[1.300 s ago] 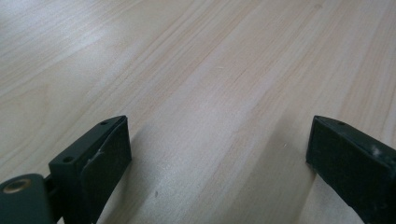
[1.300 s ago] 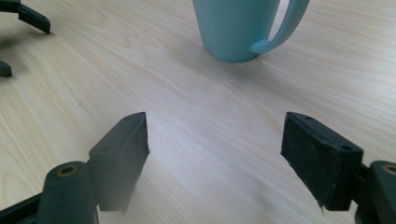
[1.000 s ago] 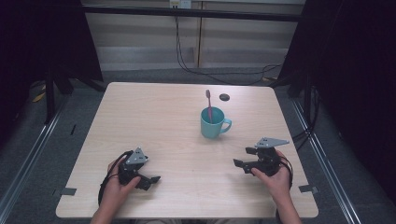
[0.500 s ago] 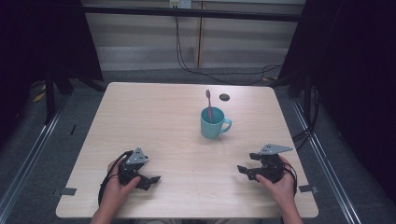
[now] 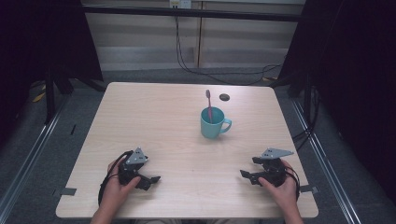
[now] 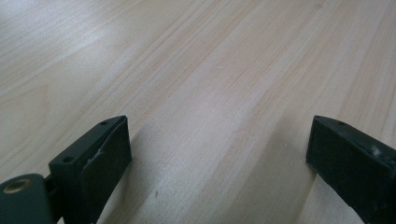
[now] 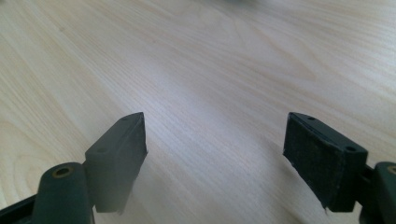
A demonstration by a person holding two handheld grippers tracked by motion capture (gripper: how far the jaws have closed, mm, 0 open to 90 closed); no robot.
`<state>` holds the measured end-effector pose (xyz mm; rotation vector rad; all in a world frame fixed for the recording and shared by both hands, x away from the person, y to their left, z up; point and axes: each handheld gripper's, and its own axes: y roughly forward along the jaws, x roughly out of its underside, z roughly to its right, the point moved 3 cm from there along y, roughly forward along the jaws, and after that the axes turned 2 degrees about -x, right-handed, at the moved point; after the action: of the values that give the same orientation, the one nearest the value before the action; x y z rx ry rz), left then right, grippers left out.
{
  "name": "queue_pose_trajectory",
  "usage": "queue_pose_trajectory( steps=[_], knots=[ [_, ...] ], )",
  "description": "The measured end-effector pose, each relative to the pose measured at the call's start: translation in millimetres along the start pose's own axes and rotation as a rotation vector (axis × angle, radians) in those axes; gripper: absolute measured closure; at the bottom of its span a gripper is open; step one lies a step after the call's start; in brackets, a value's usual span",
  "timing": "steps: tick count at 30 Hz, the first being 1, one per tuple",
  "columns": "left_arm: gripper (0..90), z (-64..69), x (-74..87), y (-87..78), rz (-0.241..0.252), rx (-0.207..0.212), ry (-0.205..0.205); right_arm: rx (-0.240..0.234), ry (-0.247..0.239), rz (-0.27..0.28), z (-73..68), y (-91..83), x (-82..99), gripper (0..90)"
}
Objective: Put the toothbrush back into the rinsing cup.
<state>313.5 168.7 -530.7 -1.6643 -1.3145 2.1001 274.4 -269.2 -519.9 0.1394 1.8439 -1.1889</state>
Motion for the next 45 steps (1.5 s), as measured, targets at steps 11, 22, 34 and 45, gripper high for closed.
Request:
queue_pose_trajectory(
  steps=[11,22,34,45],
  knots=[
    [6.3,0.0,0.0,0.0,0.0,0.0,0.0,0.019,-0.005,-0.017,2.6,0.2,10.5,20.4],
    [6.3,0.0,0.0,0.0,0.0,0.0,0.0,0.016,-0.078,-0.021,-0.9,1.3,14.5,15.8],
    [6.3,0.1,0.1,0.0,0.0,-0.001,0.001,0.013,-0.093,-0.023,-1.4,2.2,14.5,14.4],
    [6.3,0.1,0.0,0.1,0.001,-0.001,0.002,0.014,-0.093,-0.022,-1.5,2.4,14.6,14.3]
  ],
)
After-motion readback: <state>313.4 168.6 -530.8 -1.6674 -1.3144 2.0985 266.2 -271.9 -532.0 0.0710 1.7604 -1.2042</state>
